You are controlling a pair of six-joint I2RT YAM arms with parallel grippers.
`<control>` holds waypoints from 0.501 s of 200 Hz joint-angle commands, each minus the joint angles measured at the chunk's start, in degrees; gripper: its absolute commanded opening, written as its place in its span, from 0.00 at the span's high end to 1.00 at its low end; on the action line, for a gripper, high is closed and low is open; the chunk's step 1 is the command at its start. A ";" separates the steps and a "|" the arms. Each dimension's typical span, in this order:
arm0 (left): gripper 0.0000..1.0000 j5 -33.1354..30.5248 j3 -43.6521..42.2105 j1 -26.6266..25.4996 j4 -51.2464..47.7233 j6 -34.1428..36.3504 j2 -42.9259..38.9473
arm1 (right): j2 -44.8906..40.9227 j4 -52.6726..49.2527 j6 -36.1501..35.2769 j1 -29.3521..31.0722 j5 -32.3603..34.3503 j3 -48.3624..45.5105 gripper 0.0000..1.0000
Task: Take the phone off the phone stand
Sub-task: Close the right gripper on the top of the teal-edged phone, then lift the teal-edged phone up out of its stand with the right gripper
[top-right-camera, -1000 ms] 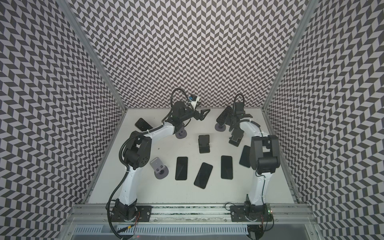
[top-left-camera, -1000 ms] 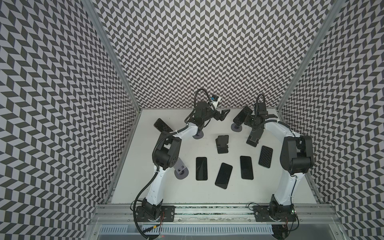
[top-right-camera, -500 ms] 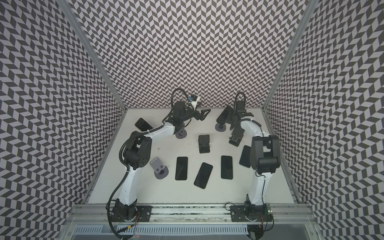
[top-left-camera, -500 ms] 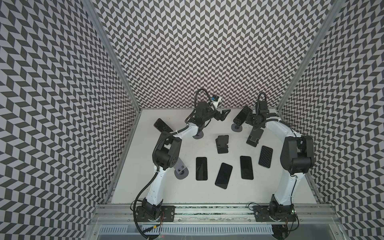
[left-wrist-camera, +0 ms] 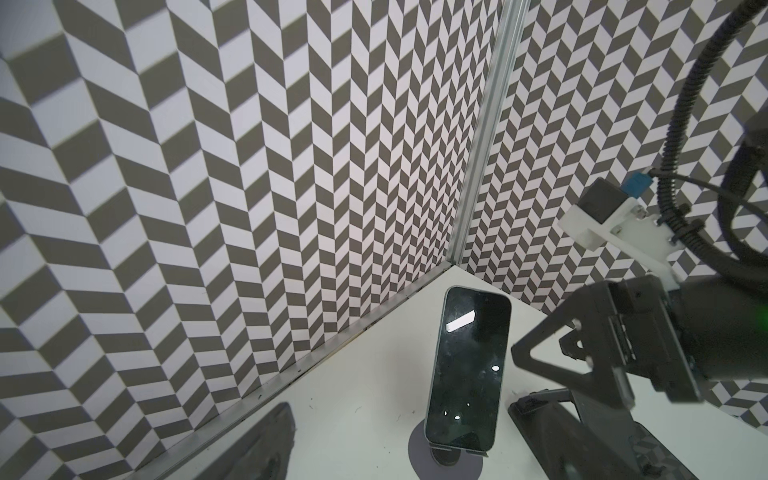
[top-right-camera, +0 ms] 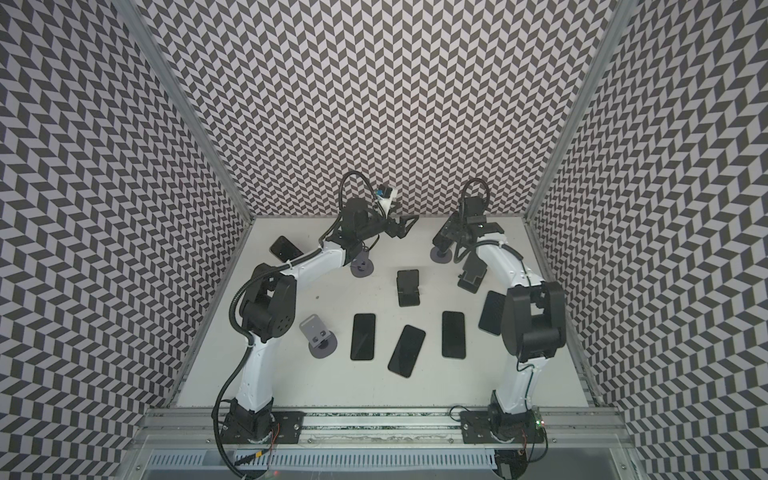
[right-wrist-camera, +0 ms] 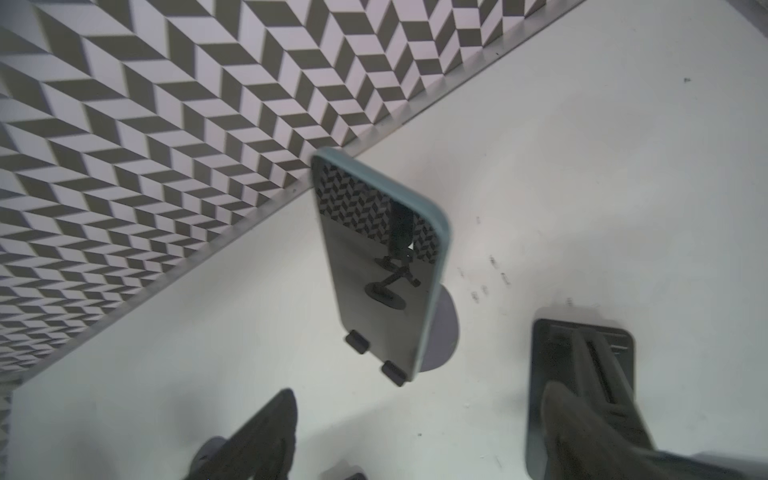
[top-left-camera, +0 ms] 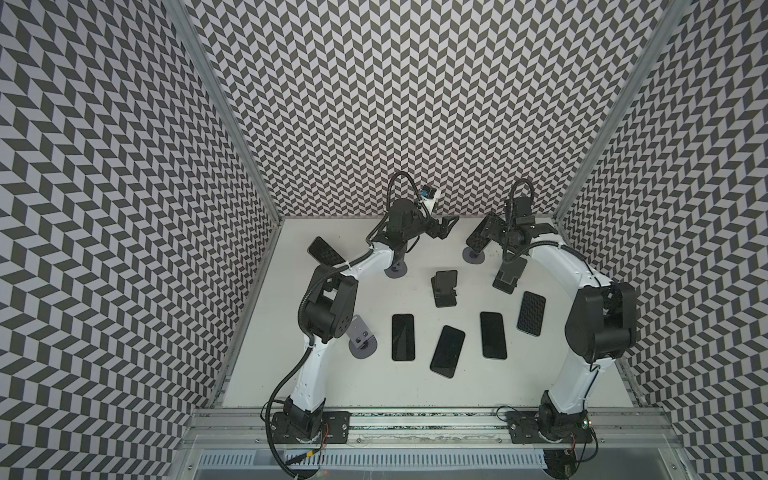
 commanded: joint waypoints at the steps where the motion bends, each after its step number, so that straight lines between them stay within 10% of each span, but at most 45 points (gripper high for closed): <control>1: 0.07 -1.72 -0.72 1.08 -2.22 -0.41 -5.96 | 1.92 -0.19 5.83 2.96 8.68 6.61 0.00; 100: 0.05 -6.10 -17.86 5.76 -7.01 2.56 -24.36 | 19.42 -18.55 19.05 5.25 18.71 28.94 0.00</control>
